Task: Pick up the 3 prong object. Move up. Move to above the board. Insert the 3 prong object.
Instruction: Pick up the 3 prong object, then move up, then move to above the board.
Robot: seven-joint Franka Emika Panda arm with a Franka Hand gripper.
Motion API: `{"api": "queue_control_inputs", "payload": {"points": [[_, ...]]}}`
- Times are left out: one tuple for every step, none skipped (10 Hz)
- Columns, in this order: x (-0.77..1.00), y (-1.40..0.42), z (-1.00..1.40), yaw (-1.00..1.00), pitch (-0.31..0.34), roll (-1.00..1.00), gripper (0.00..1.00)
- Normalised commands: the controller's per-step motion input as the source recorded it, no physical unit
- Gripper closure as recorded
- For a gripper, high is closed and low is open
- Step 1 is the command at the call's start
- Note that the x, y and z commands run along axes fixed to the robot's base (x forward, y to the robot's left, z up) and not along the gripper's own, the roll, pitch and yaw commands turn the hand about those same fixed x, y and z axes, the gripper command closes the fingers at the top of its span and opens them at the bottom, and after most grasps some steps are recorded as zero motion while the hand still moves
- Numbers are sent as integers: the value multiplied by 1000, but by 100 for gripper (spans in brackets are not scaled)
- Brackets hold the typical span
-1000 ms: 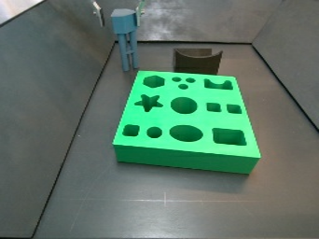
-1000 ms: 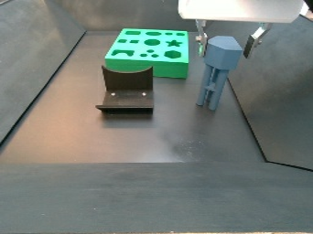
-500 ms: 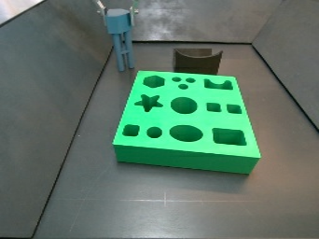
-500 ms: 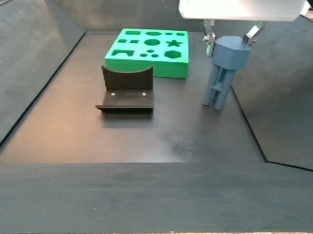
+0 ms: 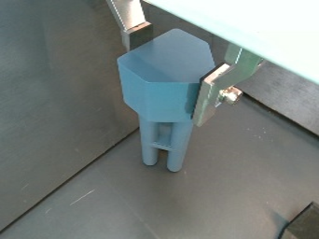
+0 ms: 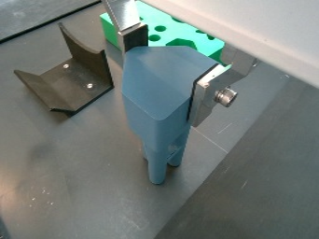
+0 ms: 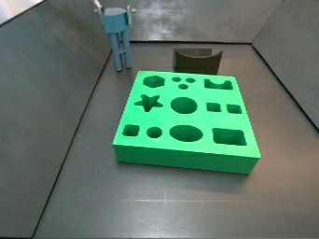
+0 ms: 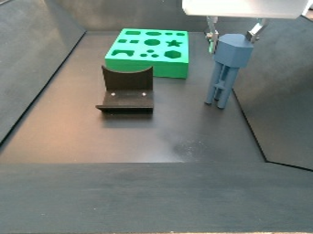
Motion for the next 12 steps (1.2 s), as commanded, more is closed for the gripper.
{"api": "queue_control_inputs", "payload": {"points": [[0, 0, 0, 0, 0, 0, 100], [0, 0, 0, 0, 0, 0, 100], [0, 0, 833, 0, 0, 0, 100], [-47, -9, 778, 32, 20, -7, 100], [-58, -15, 688, 32, 17, -13, 100], [-46, -17, 569, 28, 18, -23, 100], [-27, -16, 379, 22, 27, -39, 100], [-11, -17, 230, 17, 37, -50, 100], [-85, -24, 964, -336, -49, 5, 100], [-79, -13, 846, -317, -32, -5, 100], [-77, -7, 778, -268, -20, -12, 100], [-51, -8, 610, -170, 1, -27, 100]]}}
